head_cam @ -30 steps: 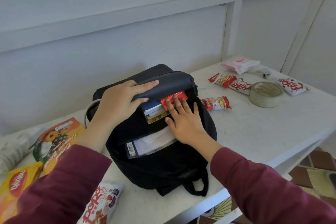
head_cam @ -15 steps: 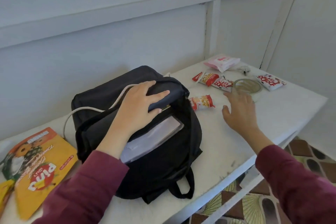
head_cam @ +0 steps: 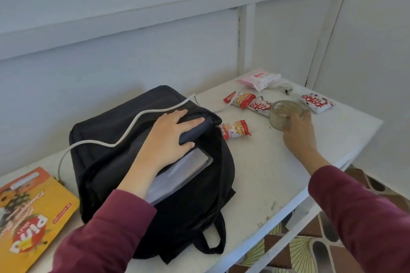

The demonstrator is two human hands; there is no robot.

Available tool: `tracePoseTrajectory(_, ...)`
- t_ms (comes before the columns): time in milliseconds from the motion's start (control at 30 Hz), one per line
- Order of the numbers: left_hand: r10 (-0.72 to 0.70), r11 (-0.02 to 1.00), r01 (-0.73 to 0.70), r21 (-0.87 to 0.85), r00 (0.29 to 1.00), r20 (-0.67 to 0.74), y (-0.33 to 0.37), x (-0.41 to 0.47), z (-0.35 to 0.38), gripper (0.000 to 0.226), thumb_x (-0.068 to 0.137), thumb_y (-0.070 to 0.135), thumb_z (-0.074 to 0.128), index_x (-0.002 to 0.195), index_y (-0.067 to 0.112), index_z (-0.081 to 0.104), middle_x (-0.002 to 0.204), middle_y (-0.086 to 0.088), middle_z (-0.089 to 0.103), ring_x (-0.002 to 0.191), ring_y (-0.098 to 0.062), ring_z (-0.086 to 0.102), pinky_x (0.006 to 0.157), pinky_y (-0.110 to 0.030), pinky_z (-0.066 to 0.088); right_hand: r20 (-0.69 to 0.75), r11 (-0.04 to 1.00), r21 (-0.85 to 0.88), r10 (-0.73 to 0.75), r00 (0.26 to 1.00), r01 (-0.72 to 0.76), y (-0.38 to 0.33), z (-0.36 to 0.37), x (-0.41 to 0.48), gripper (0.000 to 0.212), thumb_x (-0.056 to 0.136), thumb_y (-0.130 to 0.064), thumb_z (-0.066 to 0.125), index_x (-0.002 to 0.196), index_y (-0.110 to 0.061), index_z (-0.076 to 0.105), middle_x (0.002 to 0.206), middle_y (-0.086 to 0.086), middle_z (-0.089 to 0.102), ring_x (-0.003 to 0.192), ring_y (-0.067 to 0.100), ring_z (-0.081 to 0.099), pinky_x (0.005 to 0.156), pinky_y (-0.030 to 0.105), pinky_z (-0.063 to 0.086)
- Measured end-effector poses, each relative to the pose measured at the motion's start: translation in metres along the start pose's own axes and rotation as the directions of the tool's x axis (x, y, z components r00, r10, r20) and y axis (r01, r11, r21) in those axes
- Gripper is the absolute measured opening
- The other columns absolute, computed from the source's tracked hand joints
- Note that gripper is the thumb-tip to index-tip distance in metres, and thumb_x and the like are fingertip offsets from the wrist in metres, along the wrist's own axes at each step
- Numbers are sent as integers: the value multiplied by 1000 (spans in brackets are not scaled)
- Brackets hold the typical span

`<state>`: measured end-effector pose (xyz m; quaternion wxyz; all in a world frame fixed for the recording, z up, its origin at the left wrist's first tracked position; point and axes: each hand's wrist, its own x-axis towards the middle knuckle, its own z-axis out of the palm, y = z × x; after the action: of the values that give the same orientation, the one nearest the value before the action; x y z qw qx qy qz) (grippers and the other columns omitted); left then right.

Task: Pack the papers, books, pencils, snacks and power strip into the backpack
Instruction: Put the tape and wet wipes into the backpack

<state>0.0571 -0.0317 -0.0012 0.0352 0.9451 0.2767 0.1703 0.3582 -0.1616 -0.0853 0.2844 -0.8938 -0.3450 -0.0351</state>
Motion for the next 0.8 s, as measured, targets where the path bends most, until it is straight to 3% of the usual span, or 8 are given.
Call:
tracePoseTrajectory(133, 1, 998, -4, 68, 999, 53, -6, -9, -1, 79, 78, 29, 72, 140, 44, 26, 152, -5, 26, 141, -26, 20, 115, -41, 10, 5, 995, 99, -13, 1000, 13, 1, -5, 4, 28, 86, 1, 48, 113, 0, 53, 118, 29, 48, 103, 43, 50, 82, 36, 39)
tracePoseTrajectory(267, -21, 993, 15, 117, 999, 49, -15, -25, -7, 92, 73, 32, 76, 141, 46, 16, 153, -5, 25, 141, -28, 19, 115, -44, 12, -58, 965, 260, -23, 998, 37, -13, -14, -12, 27, 86, -5, 58, 113, -4, 59, 106, 19, 56, 96, 36, 53, 76, 26, 33)
tracePoseTrajectory(400, -48, 993, 44, 109, 998, 28, -25, -45, -15, 96, 71, 34, 77, 139, 48, 11, 151, -6, 29, 139, -28, 25, 111, -43, 20, -140, 871, 454, -137, 981, 187, -39, -25, -51, 23, 79, -5, 68, 102, -9, 66, 96, 7, 62, 87, 24, 56, 77, 31, 46)
tracePoseTrajectory(567, -144, 987, 142, -74, 989, -25, -36, -66, -29, 85, 78, 36, 69, 143, 49, 15, 138, 12, 46, 121, -14, 48, 89, -28, 44, -137, 720, 627, -273, 952, 297, -68, -29, -106, 25, 74, -10, 77, 96, -19, 68, 102, -15, 63, 96, 1, 59, 89, 22, 48)
tracePoseTrajectory(633, -170, 983, 166, -78, 984, -52, -36, -71, -33, 77, 80, 34, 68, 142, 45, 24, 125, 8, 58, 103, -17, 58, 77, -27, 44, -146, 682, 641, -342, 928, 353, -76, -25, -123, 28, 73, -9, 78, 95, -24, 68, 114, -11, 63, 113, -2, 54, 96, 17, 43)
tracePoseTrajectory(700, -180, 982, 175, -65, 980, -85, -34, -72, -36, 71, 81, 32, 68, 141, 42, 30, 110, 4, 65, 87, -16, 61, 68, -25, 41, -163, 643, 637, -427, 890, 425, -83, -21, -137, 28, 72, -3, 78, 95, -18, 70, 116, -2, 63, 116, -11, 48, 95, 6, 35)
tracePoseTrajectory(800, -179, 983, 172, -61, 977, -120, -29, -74, -39, 67, 82, 30, 68, 139, 40, 35, 105, 3, 67, 84, -16, 61, 65, -22, 39, -158, 597, 629, -529, 834, 498, -91, -11, -148, 26, 72, -2, 77, 96, -12, 71, 112, -3, 61, 115, -15, 45, 93, 4, 35)
